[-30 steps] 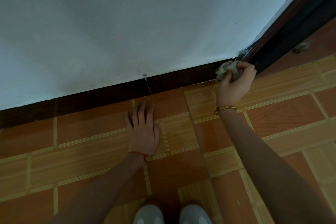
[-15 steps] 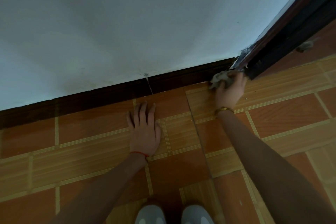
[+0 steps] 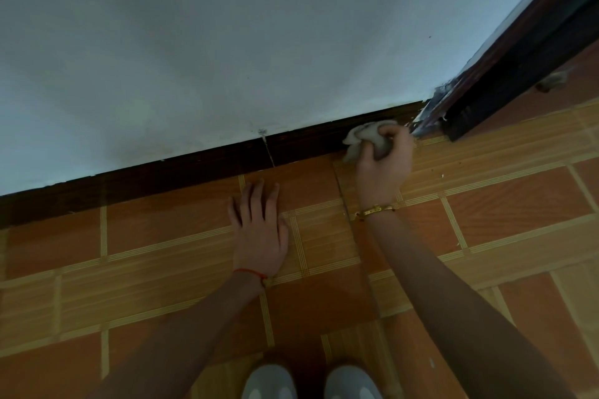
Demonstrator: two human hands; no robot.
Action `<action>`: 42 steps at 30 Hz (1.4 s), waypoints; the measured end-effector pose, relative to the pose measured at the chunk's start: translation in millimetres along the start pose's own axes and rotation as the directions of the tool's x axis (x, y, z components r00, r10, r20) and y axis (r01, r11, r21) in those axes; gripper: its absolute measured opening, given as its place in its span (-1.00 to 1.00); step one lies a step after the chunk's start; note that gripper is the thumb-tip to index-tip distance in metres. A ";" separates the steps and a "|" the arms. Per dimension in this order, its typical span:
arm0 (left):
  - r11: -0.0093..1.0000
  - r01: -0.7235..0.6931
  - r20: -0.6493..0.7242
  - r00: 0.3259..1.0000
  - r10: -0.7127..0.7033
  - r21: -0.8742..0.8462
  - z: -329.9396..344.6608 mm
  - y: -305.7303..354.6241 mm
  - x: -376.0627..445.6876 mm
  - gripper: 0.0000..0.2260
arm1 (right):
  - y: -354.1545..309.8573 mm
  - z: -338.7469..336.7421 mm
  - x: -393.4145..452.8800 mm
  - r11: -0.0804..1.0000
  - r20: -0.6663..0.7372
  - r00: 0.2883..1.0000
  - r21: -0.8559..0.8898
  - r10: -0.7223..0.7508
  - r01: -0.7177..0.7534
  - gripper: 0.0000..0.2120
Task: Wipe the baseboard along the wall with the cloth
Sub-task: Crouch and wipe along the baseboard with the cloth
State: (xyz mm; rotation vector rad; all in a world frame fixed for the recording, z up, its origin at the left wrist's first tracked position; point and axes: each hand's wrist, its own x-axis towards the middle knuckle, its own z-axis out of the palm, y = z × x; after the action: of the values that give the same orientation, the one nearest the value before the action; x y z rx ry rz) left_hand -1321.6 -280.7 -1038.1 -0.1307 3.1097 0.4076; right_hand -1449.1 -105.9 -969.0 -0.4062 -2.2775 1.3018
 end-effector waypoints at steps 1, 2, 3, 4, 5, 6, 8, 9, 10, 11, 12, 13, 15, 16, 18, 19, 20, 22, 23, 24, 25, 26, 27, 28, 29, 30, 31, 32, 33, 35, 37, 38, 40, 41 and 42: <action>1.000 0.001 0.001 1.000 -0.001 0.000 -0.2 0.4 0.2 -0.49 | -3.2 -1.1 5.1 1.000 -0.068 0.998 0.027 0.001 0.001 -0.78; 1.000 0.002 -0.001 1.000 -0.002 -0.001 -0.1 0.6 0.4 -0.49 | -5.3 -1.7 10.5 0.998 -0.127 0.992 0.057 0.007 0.001 -0.78; 1.000 0.003 -0.004 1.000 -0.003 -0.005 0.1 0.5 0.6 -0.49 | -7.8 -2.3 13.8 0.996 -0.161 0.987 0.086 0.018 -0.004 -0.78; 1.000 0.005 -0.008 1.000 -0.005 -0.014 0.5 0.2 0.4 -0.50 | -11.6 -2.1 14.1 0.995 -0.167 0.986 0.104 0.028 -0.011 -0.79; 1.000 0.005 -0.012 1.000 -0.005 -0.022 0.8 -0.3 0.1 -0.50 | -15.4 -0.7 10.8 0.994 -0.149 0.988 0.105 0.029 -0.014 -0.78; 1.000 0.003 -0.016 1.000 -0.004 -0.025 1.0 -0.6 -0.2 -0.50 | -20.2 1.8 5.0 0.995 -0.116 0.993 0.097 0.018 -0.007 -0.78; 1.000 0.003 -0.021 1.000 -0.004 -0.023 0.3 -0.3 0.9 -0.51 | -29.3 10.5 -12.9 0.994 -0.042 0.999 0.106 -0.020 0.025 -0.78; 1.000 0.003 -0.023 1.000 -0.004 -0.029 -0.5 -0.2 1.5 -0.51 | -34.1 15.0 -23.4 0.992 -0.013 0.999 0.116 -0.047 0.048 -0.77; 0.999 0.002 -0.027 1.000 -0.003 -0.038 -1.3 -0.5 1.6 -0.52 | -38.1 19.3 -33.8 0.989 0.010 0.997 0.124 -0.078 0.076 -0.77; 0.999 0.001 -0.036 0.999 -0.003 -0.044 -2.2 -1.4 0.8 -0.53 | -41.2 23.4 -43.1 0.985 0.033 0.993 0.138 -0.113 0.108 -0.77; 0.999 0.003 -0.049 0.999 -0.005 -0.041 -2.7 -3.5 -0.7 -0.53 | -43.8 27.2 -50.9 0.978 0.063 0.987 0.155 -0.149 0.138 -0.77; 0.999 0.010 -0.065 0.998 -0.012 -0.031 -3.6 -6.5 -3.1 -0.54 | -46.1 30.1 -57.7 0.972 0.104 0.978 0.171 -0.179 0.160 -0.77; 0.999 0.037 -0.099 0.994 -0.038 -0.012 -4.6 -15.6 -10.0 -0.55 | -48.1 33.6 -67.5 0.962 0.175 0.957 0.186 -0.231 0.198 -0.78; 0.999 0.051 -0.115 0.992 -0.052 -0.004 -5.2 -20.4 -13.6 -0.55 | -47.7 34.0 -69.3 0.958 0.194 0.948 0.188 -0.253 0.217 -0.79; 0.997 0.082 -0.142 0.987 -0.081 0.001 -7.3 -28.5 -17.6 -0.56 | -44.1 31.3 -65.4 0.956 0.200 0.942 0.175 -0.270 0.236 -0.78; 0.995 0.099 -0.153 0.983 -0.098 -0.005 -9.1 -31.6 -18.3 -0.57 | -40.9 28.5 -59.9 0.963 0.179 0.951 0.152 -0.250 0.225 -0.77; 0.993 0.116 -0.163 0.980 -0.116 -0.013 -11.1 -34.3 -18.7 -0.57 | -37.5 25.2 -52.4 0.974 0.142 0.968 0.123 -0.208 0.191 -0.77; 0.989 0.146 -0.173 0.974 -0.150 -0.033 -14.2 -39.6 -20.3 -0.57 | -32.9 19.8 -37.7 0.991 0.047 0.994 0.095 -0.095 0.090 -0.77; 0.987 0.157 -0.171 0.972 -0.163 -0.045 -15.1 -42.2 -21.7 -0.56 | -32.9 18.4 -34.5 0.993 0.019 0.998 0.094 -0.067 0.065 -0.78; 0.984 0.167 -0.165 0.971 -0.174 -0.055 -15.0 -44.9 -23.3 -0.56 | -35.1 18.3 -35.0 0.993 0.012 0.997 0.098 -0.073 0.072 -0.79; 0.982 0.178 -0.158 0.970 -0.185 -0.062 -14.7 -47.0 -25.2 -0.55 | -39.1 20.3 -39.4 0.989 0.019 0.994 0.109 -0.103 0.101 -0.79; 0.980 0.187 -0.153 0.969 -0.194 -0.062 -14.6 -48.5 -26.9 -0.55 | -44.2 24.3 -46.8 0.982 0.037 0.989 0.132 -0.141 0.135 -0.79; 0.980 0.192 -0.148 0.969 -0.198 -0.056 -14.7 -49.5 -28.4 -0.55 | -50.4 30.2 -57.0 0.975 0.061 0.983 0.157 -0.171 0.160 -0.79; 0.981 0.190 -0.143 0.970 -0.196 -0.048 -14.8 -50.5 -30.4 -0.54 | -57.5 36.7 -69.0 0.968 0.093 0.976 0.175 -0.196 0.178 -0.78; 0.982 0.185 -0.137 0.972 -0.189 -0.043 -15.1 -50.9 -32.6 -0.54 | -64.3 43.4 -81.1 0.962 0.129 0.966 0.190 -0.224 0.198 -0.79; 0.983 0.178 -0.133 0.974 -0.181 -0.039 -15.6 -51.4 -34.9 -0.54 | -70.8 50.0 -92.4 0.952 0.171 0.950 0.207 -0.262 0.226 -0.79; 0.984 0.172 -0.129 0.976 -0.175 -0.037 -16.3 -51.9 -37.0 -0.53 | -76.3 56.1 -102.0 0.941 0.212 0.929 0.221 -0.304 0.258 -0.80; 0.985 0.169 -0.123 0.977 -0.172 -0.035 -17.0 -52.2 -38.8 -0.53 | -80.0 60.9 -109.5 0.930 0.247 0.908 0.229 -0.340 0.286 -0.81; 0.985 0.169 -0.114 0.978 -0.172 -0.034 -17.8 -52.5 -40.6 -0.53 | -81.9 64.1 -114.3 0.923 0.273 0.891 0.233 -0.364 0.306 -0.82; 0.982 0.183 -0.097 0.978 -0.186 -0.040 -19.7 -53.1 -44.0 -0.52 | -79.1 64.8 -114.5 0.912 0.298 0.869 0.236 -0.396 0.335 -0.81; 0.979 0.198 -0.083 0.976 -0.201 -0.053 -21.9 -53.3 -46.3 -0.52 | -66.5 57.7 -103.0 0.927 0.282 0.889 0.209 -0.362 0.311 -0.77; 0.977 0.206 -0.076 0.975 -0.210 -0.059 -22.8 -53.3 -47.1 -0.52 | -57.5 52.0 -93.2 0.950 0.253 0.921 0.178 -0.295 0.256 -0.75; 0.974 0.218 -0.067 0.973 -0.222 -0.063 -23.8 -53.7 -48.5 -0.53 | -36.5 39.2 -68.6 0.989 0.162 0.979 0.099 -0.127 0.112 -0.74; 0.974 0.220 -0.063 0.973 -0.224 -0.060 -23.9 -53.8 -49.0 -0.53 | -27.3 33.1 -56.6 0.997 0.122 0.990 0.056 -0.067 0.060 -0.74; 0.974 0.219 -0.058 0.973 -0.222 -0.055 -23.2 -53.7 -49.3 -0.53 | -20.3 28.5 -47.5 0.999 0.101 0.994 0.020 -0.039 0.037 -0.75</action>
State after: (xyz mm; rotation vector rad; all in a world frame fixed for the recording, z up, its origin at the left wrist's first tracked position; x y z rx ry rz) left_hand -1267.9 -334.4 -1028.8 -0.4935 3.0997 0.4802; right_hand -1425.1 -159.3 -976.1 -0.2946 -2.3429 1.3514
